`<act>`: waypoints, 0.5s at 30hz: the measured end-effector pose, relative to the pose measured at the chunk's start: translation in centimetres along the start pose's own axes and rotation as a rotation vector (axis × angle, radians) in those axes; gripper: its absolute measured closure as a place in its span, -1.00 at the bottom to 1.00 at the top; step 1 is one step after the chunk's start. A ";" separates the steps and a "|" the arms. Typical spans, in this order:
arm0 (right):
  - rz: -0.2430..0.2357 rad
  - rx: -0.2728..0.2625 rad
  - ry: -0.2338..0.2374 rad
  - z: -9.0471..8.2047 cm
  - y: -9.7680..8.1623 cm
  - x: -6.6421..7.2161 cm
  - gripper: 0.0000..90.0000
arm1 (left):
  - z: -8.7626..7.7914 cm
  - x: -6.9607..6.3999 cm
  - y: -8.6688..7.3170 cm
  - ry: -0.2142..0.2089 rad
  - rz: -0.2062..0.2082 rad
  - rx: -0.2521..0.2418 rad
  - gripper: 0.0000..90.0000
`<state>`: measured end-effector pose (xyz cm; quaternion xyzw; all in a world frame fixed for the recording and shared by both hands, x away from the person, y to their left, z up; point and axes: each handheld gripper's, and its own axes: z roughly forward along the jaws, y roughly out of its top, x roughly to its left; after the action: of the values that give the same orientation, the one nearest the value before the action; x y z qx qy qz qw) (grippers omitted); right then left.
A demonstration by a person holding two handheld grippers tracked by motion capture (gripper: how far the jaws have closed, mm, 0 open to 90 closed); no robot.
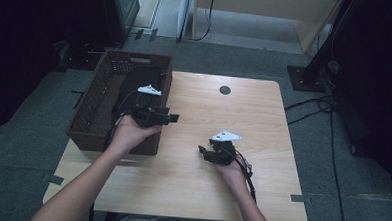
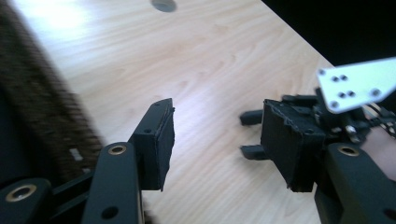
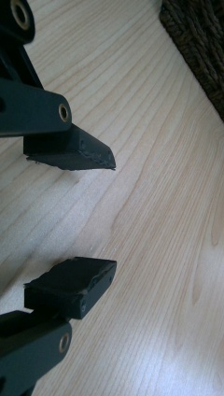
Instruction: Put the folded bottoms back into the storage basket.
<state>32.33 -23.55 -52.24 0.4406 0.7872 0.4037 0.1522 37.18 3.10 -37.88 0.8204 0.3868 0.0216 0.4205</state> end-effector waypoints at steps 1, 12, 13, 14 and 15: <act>0.003 0.002 0.001 0.0 0.0 0.0 -0.02 | 0.4 -0.5 -0.2 -0.007 0.004 0.008 -0.03; 0.011 -0.001 0.004 -0.1 0.0 -0.4 -0.05 | 3.1 -2.9 -2.8 -0.013 0.080 0.020 -0.07; 0.011 0.001 0.006 -0.1 0.0 -0.4 -0.05 | 3.2 -3.0 -3.0 -0.027 0.077 0.023 -0.07; 0.010 0.000 0.007 -0.1 0.0 -0.4 -0.05 | 3.2 -3.2 -3.1 -0.035 0.075 0.028 -0.07; 0.010 0.000 0.006 -0.1 0.0 -0.4 -0.05 | 3.3 -3.3 -3.2 -0.027 0.087 0.033 -0.07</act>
<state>32.46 -23.89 -52.24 0.4432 0.7856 0.4057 0.1475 34.03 -0.17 -41.31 0.8434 0.3455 0.0227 0.4109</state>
